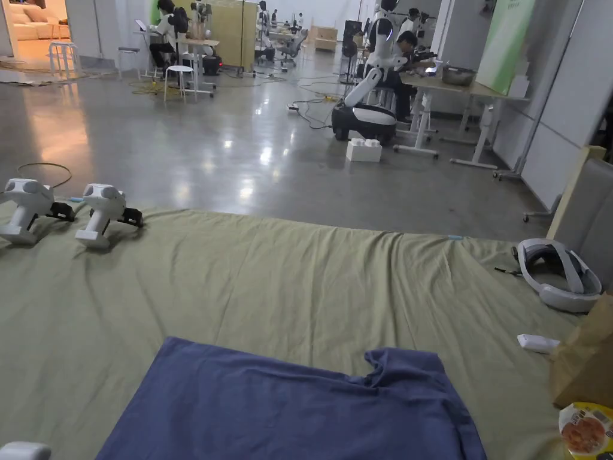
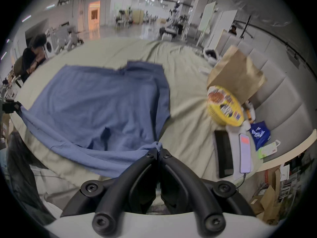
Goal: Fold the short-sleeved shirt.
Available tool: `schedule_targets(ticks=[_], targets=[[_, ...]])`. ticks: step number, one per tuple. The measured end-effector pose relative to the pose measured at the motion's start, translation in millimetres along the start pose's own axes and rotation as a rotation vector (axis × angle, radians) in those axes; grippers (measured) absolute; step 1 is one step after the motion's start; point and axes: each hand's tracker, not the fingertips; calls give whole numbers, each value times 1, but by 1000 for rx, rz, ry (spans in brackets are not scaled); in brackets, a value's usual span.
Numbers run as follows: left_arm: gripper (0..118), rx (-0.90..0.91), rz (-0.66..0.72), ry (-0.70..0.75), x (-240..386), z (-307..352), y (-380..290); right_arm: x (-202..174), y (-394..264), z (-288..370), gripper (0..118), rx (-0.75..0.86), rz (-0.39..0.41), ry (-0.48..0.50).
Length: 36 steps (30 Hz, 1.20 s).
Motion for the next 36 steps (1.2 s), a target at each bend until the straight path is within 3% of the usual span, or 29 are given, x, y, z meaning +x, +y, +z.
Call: schedule_targets(ticks=[5, 7, 8, 10, 11, 12, 14, 16, 18, 23, 26, 29, 31, 32, 33, 35, 36], targets=[[7, -59, -8, 5, 10, -28, -3, -4, -9, -32, 6, -54, -24, -3], [7, -66, -4, 12, 10, -34, -5, -3, -9, -35, 19, -57, -35, -1], [8, -64, -3, 12, 10, -34, -4, -3, -7, -33, 33, -58, -38, 0], [9, -29, 13, 20, 10, -31, 1, 0, 0, -29, 38, -55, -44, 5], [12, -13, 26, 20, 13, -26, 3, 2, 3, -25, 50, -36, -51, 12], [29, 18, 44, 9, 14, -21, 7, 1, 9, -22, 62, 0, -60, 18], [67, 70, 80, -21, 15, -11, 18, 3, 23, -11, 66, 92, -80, 19], [67, 158, 86, -47, 20, 0, 29, 3, 39, 1, 76, 197, -105, 26], [67, 238, 81, -32, 28, 11, 43, -1, 54, 12, 78, 302, -124, 31], [67, 457, 65, -37, 52, 30, 70, -35, 80, 32, 77, 553, -120, 17], [67, 581, 38, -19, 70, 41, 78, -61, 88, 41, 71, 674, -137, 13], [66, 675, 33, 25, 79, 39, 79, -81, 93, 42, 29, 743, -141, 31], [51, 716, 31, 28, 89, 41, 76, -94, 95, 41, 20, 775, -145, 6], [27, 735, 24, 27, 93, 41, 75, -98, 95, 40, 14, 796, -154, 22], [11, 743, 17, 40, 96, 41, 75, -101, 96, 39, 13, 811, -157, 55], [4, 752, 13, 96, 103, 36, 75, -112, 97, 39, 6, 814, -146, 38], [2, 757, 17, 59, 102, 34, 74, -112, 95, 38, 5, 827, -141, 32]])
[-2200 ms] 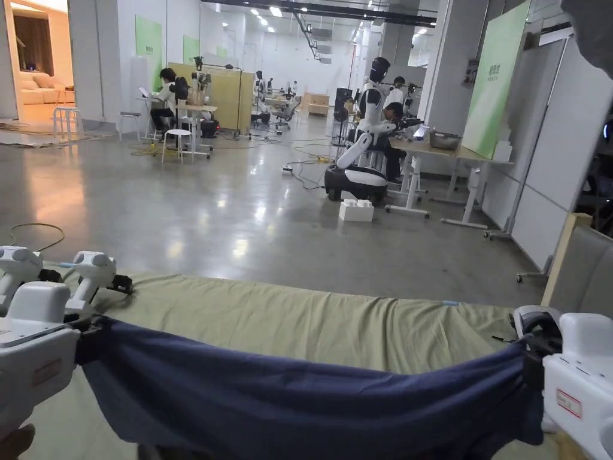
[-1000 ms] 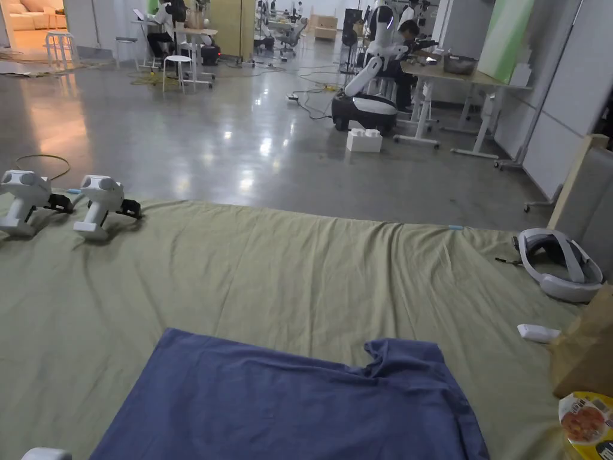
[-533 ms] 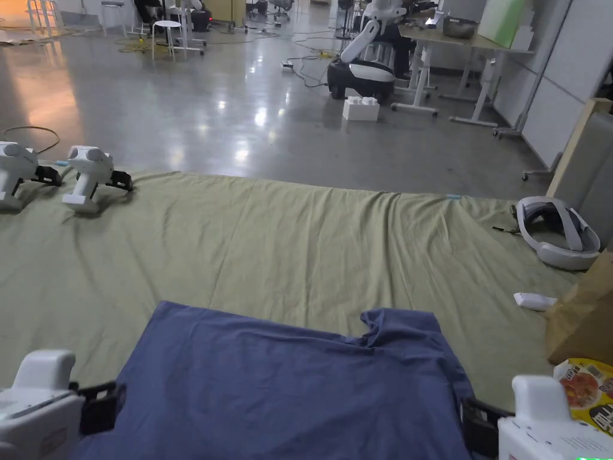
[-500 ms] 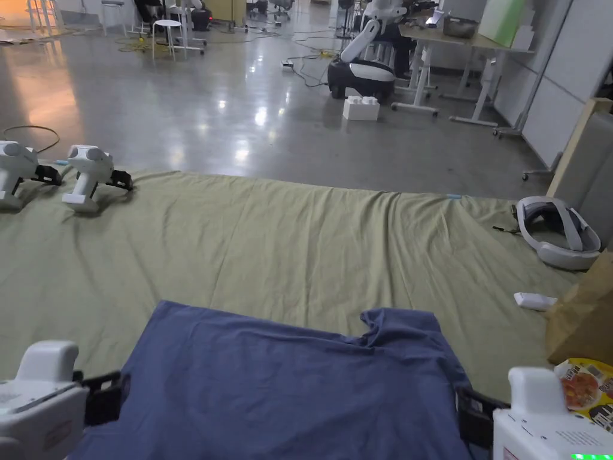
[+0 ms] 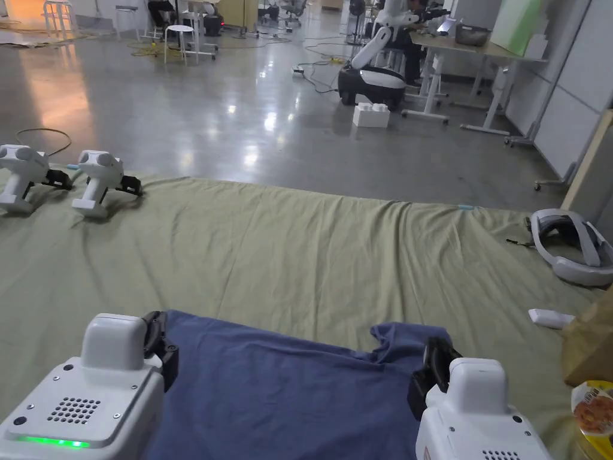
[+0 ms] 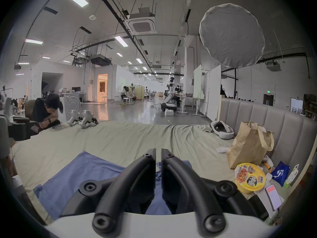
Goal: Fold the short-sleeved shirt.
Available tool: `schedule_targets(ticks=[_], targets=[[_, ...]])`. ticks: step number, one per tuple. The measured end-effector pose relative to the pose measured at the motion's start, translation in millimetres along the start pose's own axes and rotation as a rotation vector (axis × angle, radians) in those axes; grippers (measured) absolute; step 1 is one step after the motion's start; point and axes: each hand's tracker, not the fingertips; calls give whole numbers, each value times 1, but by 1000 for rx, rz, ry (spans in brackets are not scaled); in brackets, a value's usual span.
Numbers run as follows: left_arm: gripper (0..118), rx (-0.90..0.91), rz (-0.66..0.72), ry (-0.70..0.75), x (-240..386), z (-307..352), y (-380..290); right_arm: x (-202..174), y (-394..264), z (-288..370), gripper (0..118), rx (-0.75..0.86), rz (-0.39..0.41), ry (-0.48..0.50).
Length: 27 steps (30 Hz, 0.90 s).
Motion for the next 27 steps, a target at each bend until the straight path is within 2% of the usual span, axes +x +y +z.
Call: schedule_targets(ticks=[1, 5, 10, 16, 25, 26, 27], targets=[[2, 12, 25, -36, -1, 0, -1, -2, 0, 2, 4, 25, -8, 2], [1, 27, 30, -18, -1, -4, -8, -5, 1, -2, 4, 39, -31, -2], [1, -120, 38, -32, -17, -39, -26, -4, -1, -19, 4, 22, -38, 1], [1, -292, 75, -11, -44, -108, -35, 4, -15, -46, 4, -67, -46, 12], [2, -584, 84, -25, -80, -265, -29, 23, -35, -84, 4, -187, -36, 0], [3, -620, 79, -32, -82, -280, -29, 26, -38, -87, 4, -197, -34, -5], [9, -645, 70, -28, -82, -296, -30, 29, -41, -90, 4, -214, -30, -10]])
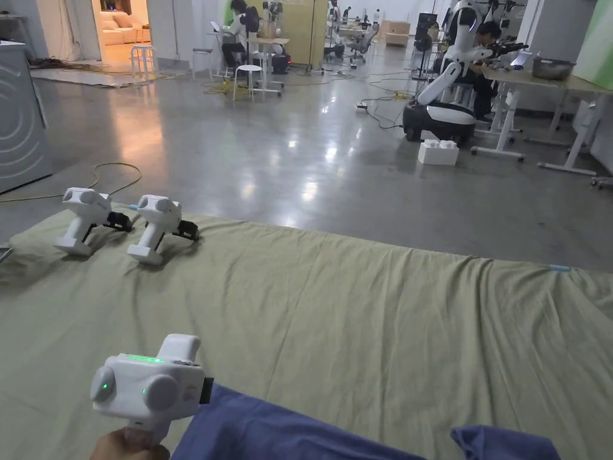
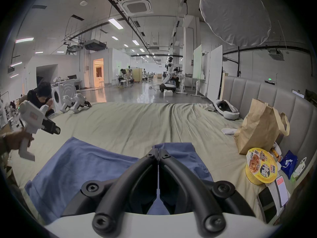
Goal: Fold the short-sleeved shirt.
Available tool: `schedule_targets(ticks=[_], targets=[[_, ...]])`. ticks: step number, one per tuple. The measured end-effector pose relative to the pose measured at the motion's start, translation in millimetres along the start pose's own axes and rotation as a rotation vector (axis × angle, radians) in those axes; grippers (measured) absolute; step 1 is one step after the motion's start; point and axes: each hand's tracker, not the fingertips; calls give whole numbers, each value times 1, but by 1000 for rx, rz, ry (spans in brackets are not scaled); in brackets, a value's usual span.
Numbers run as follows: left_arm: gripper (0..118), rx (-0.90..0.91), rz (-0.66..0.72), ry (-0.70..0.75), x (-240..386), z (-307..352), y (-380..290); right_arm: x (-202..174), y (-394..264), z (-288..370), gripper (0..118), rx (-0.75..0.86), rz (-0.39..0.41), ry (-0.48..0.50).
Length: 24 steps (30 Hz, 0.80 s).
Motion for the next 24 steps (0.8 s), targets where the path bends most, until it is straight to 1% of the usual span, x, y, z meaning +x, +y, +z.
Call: schedule_targets(ticks=[1, 2, 3, 5, 6, 9, 11, 12, 13, 15, 16, 17, 18, 19, 20, 21, 22, 23, 24], targets=[[25, -32, 2, 3, -1, -12, 7, 2, -3, -3, 4, -10, 2, -4], [50, -57, 10, -9, -2, -23, 13, 4, -6, -5, 4, -25, 7, -8], [68, -85, 19, -24, -3, -33, 18, 8, -9, -8, 4, -42, 12, -10], [68, -133, 54, -71, -5, -53, 25, 12, -16, -13, 4, -66, 22, -24], [68, -139, 51, -68, -4, -62, 28, 16, -19, -15, 4, -77, 24, -29], [68, -214, 17, 13, 6, -80, 29, 25, -27, -18, 4, -109, 18, -46], [68, -274, -14, 8, 13, -96, 24, 30, -32, -21, 4, -133, 16, -59], [68, -292, -49, 32, 22, -89, 18, 34, -35, -23, 4, -143, 12, -64], [68, -251, -64, 40, 28, -84, 16, 35, -36, -24, 4, -155, 8, -67], [68, -232, -116, 94, 45, -77, 14, 42, -38, -28, 4, -180, -4, -77], [63, -211, -154, 109, 48, -71, 12, 46, -39, -32, 4, -194, -7, -81], [52, -192, -196, 92, 54, -68, 8, 49, -40, -36, 4, -205, -9, -87], [34, -186, -234, 58, 61, -66, 4, 54, -40, -42, 4, -222, -8, -102], [24, -183, -263, 67, 69, -65, 1, 58, -39, -50, 5, -250, -3, -121], [17, -186, -302, 83, 76, -63, -2, 65, -37, -59, 10, -278, -2, -135], [10, -183, -337, 91, 82, -61, -6, 72, -34, -70, 25, -314, -6, -140], [8, -177, -357, 91, 86, -59, -9, 81, -30, -83, 38, -349, -15, -147], [8, -173, -335, 66, 87, -57, -10, 89, -28, -94, 50, -375, -38, -153], [7, -175, -297, 12, 67, -62, -3, 100, -24, -108, 59, -420, -68, -155]])
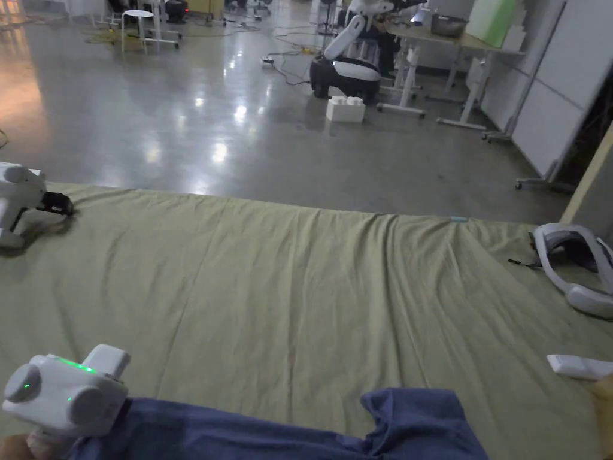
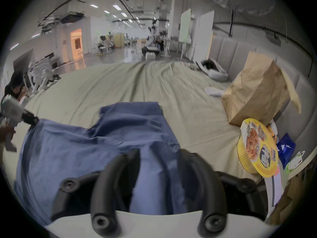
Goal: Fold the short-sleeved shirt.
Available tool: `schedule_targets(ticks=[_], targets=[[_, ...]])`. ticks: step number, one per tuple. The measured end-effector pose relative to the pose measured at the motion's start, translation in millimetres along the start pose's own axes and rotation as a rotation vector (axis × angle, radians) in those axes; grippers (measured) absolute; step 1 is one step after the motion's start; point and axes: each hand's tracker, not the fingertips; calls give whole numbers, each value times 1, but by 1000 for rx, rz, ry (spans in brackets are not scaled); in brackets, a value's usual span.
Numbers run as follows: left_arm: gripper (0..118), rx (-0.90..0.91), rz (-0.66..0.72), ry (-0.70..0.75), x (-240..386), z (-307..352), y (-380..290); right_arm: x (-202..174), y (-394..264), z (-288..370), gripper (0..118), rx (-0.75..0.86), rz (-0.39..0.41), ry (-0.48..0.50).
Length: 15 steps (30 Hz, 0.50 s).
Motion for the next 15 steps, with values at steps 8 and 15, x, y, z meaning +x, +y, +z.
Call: schedule_targets(ticks=[8, 15], targets=[[7, 57, 114, -15, -27, 25, -15, 35, 60, -86, 61, -194, 8, 68], [7, 116, 138, 0, -37, 51, -20, 22, 68, -129, 61, -351, 46, 120]])
